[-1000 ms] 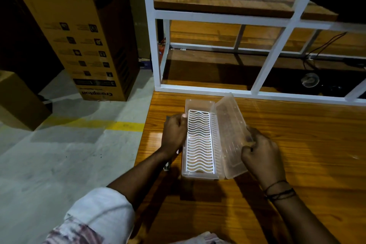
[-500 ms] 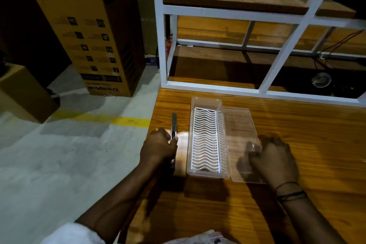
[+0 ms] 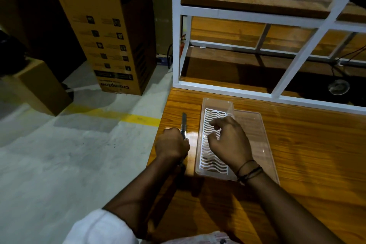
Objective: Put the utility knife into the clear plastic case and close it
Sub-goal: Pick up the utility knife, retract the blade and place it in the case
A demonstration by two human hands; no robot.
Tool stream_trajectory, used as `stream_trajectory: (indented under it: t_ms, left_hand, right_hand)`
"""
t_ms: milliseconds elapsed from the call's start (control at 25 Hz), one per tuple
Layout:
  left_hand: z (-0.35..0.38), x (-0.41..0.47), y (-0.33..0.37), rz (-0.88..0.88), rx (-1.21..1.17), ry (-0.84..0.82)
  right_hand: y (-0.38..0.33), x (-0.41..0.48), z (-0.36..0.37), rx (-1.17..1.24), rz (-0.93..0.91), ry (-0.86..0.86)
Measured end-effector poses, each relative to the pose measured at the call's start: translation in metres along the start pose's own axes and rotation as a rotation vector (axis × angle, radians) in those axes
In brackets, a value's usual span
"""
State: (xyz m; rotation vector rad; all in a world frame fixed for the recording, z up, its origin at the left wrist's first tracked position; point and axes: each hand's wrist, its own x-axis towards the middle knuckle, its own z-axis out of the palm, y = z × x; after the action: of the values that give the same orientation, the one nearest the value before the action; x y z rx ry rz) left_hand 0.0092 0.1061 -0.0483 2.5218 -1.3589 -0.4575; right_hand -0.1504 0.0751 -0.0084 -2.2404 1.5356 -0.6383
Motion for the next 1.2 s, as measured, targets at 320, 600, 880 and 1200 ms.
stream_trajectory:
  t_ms: [320,600,880,1200]
  left_hand:
    - [0.002,-0.003,0.007,-0.029,-0.041,0.003]
    - [0.000,0.001,-0.006,-0.060,-0.412,-0.044]
    - [-0.034,0.013,0.018,0.108,-0.922,-0.074]
    - [-0.072,0.006,0.048,0.503,-0.806,-0.134]
  right_hand:
    - [-0.019,0.031,0.028,0.081,0.056,-0.114]
    - [-0.019,0.042,0.037,0.150,0.090,-0.062]
    - [-0.024,0.061,0.015,0.690,0.294,-0.138]
    - [-0.016,0.090,-0.040,0.956,0.163,-0.046]
